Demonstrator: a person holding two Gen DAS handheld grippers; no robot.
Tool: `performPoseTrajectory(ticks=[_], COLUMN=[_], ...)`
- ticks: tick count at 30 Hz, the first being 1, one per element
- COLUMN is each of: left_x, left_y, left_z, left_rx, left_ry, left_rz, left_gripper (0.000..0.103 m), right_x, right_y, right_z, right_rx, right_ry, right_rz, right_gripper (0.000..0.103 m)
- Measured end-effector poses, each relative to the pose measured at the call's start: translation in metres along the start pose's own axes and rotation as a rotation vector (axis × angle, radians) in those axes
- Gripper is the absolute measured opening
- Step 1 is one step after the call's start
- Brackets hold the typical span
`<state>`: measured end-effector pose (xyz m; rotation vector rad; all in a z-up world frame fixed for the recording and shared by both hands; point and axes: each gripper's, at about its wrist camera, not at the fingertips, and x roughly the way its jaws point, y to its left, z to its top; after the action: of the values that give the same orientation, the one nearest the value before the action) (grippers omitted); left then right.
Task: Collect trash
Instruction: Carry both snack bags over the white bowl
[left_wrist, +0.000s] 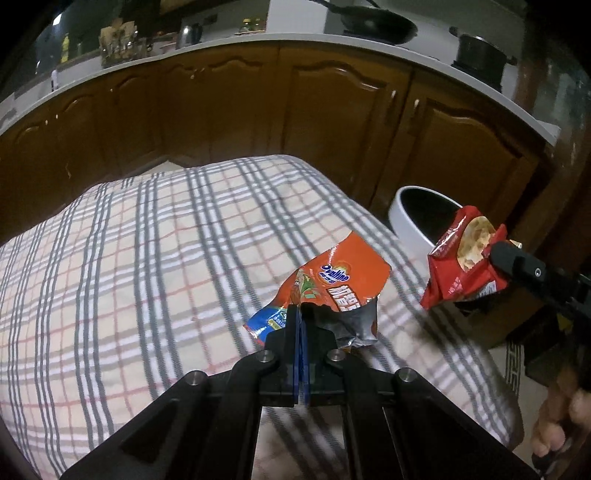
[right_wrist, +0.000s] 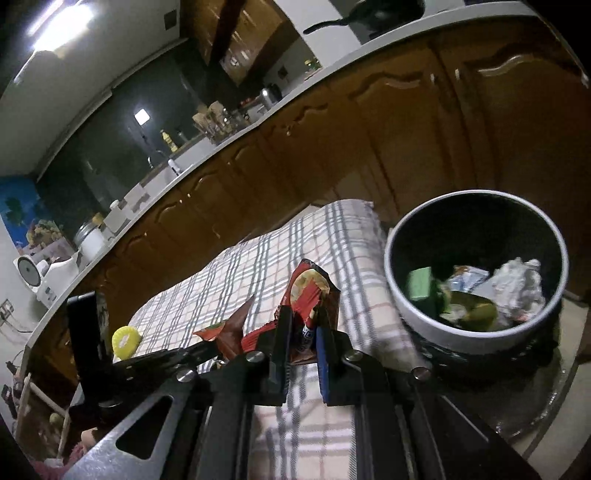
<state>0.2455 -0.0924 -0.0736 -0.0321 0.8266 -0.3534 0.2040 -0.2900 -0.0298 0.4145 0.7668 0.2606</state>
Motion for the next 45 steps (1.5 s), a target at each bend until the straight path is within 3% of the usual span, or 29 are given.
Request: performPoseTrajectory(ticks=[23, 45], left_x=[0.003, 0.037], left_y=[-0.065, -0.094], left_z=[0.009, 0.035], left_rx=[0.095, 0.137], left_ry=[-0.011, 0.009], left_rz=[-0.028, -0.044], left_gripper=[0.000, 0.000], right_x=[-0.066, -0.082], right_y=[-0.045, -0.077], right_z=[-0.006, 0.011], right_rx=[0.038, 0.059], right_ry=[-0.093, -0.130], right_rz=[-0.086, -0.177], right_gripper=[0.011, 0.011])
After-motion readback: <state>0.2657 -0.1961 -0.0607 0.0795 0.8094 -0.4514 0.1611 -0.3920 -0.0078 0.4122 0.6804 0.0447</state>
